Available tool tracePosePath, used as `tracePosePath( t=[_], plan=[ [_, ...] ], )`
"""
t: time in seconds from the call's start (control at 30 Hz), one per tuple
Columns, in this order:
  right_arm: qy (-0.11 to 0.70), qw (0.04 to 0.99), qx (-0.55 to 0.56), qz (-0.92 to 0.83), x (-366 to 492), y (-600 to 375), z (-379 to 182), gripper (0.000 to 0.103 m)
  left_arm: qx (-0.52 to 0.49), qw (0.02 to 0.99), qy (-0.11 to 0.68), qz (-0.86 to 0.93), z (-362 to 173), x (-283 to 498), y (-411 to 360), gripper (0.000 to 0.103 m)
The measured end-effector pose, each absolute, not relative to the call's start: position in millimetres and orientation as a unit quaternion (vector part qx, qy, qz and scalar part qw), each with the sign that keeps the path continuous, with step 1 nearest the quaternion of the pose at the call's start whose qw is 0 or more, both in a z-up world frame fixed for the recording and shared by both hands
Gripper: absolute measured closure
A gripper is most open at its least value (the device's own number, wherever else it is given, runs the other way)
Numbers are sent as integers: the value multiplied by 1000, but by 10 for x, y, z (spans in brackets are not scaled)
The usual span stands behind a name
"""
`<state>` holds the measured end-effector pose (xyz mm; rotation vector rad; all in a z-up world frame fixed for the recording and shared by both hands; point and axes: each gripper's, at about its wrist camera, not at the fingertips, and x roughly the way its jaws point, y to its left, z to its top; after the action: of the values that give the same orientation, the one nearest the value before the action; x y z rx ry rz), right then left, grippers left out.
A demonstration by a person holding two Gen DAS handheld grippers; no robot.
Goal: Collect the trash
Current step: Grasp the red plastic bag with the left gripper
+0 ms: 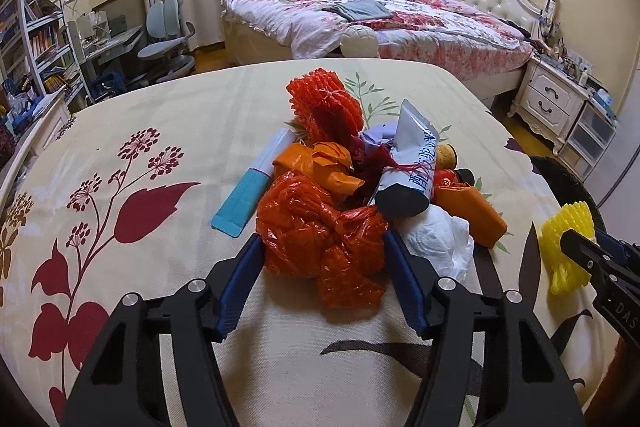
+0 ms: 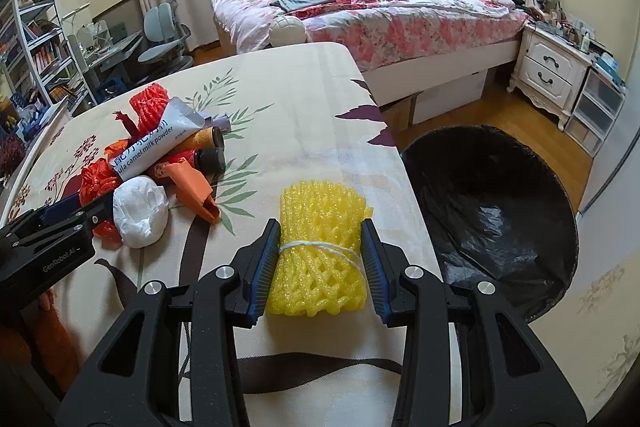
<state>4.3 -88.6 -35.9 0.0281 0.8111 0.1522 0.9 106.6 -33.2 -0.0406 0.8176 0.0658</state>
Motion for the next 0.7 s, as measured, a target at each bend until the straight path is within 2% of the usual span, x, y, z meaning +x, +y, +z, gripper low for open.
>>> tracePosePath(
  t=[0.37, 0.43, 0.47, 0.63, 0.7],
  plan=[
    [391, 917, 15, 74, 21, -892, -325, 63, -29, 918, 393, 34, -282, -184, 1163, 49],
    [391, 917, 15, 75, 11, -888, -317, 63, -32, 920, 389, 33, -265, -233, 1192, 57],
    [390, 918, 15, 75, 5, -886, -308, 63, -38, 920, 389, 30, -253, -246, 1215, 57],
    [388, 918, 14, 79, -15, -864, -294, 63, -33, 920, 389, 32, -259, -276, 1239, 57],
    [387, 918, 13, 80, -19, -856, -283, 63, -33, 921, 387, 37, -261, -277, 1241, 49]
  ],
)
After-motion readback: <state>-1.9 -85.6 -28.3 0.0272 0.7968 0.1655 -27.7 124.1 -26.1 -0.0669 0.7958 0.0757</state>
